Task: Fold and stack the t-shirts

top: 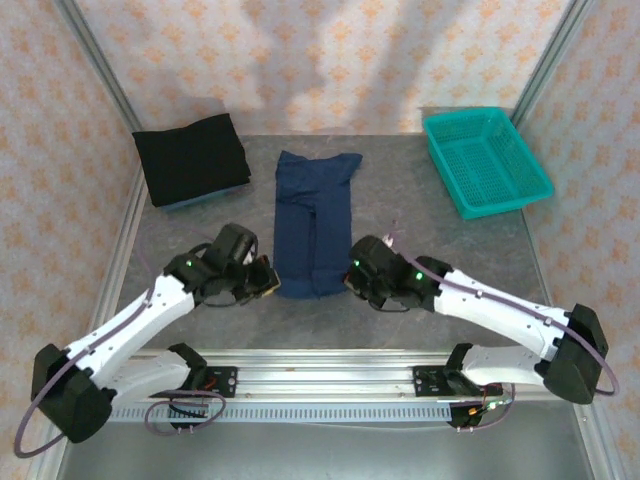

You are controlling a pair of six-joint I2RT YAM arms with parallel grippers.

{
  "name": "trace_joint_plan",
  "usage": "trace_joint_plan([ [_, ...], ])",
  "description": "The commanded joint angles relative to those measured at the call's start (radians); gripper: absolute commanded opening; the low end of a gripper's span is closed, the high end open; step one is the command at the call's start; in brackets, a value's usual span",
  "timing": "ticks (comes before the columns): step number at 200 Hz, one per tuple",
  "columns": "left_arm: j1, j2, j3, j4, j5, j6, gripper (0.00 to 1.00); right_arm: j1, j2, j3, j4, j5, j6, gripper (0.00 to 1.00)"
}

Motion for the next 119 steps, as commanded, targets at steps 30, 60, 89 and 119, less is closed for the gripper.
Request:
trace_joint_plan([
  [30,0.158,0.225,0.279,-0.029,0.050,0.191,0.00,-0.207,0.183,0.190,-0.092,-0.134,-0.266,0.00],
  [60,0.222,0.379,0.425,-0.049,0.062,0.265,0.00,-0.319,0.319,0.319,-0.131,-0.191,-0.377,0.00],
  [89,0.257,0.525,0.553,-0.063,0.070,0.312,0.00,-0.391,0.465,0.450,-0.168,-0.235,-0.462,0.00],
  [119,0.292,0.658,0.667,-0.067,0.079,0.334,0.00,-0.442,0.602,0.579,-0.203,-0.259,-0.520,0.00],
])
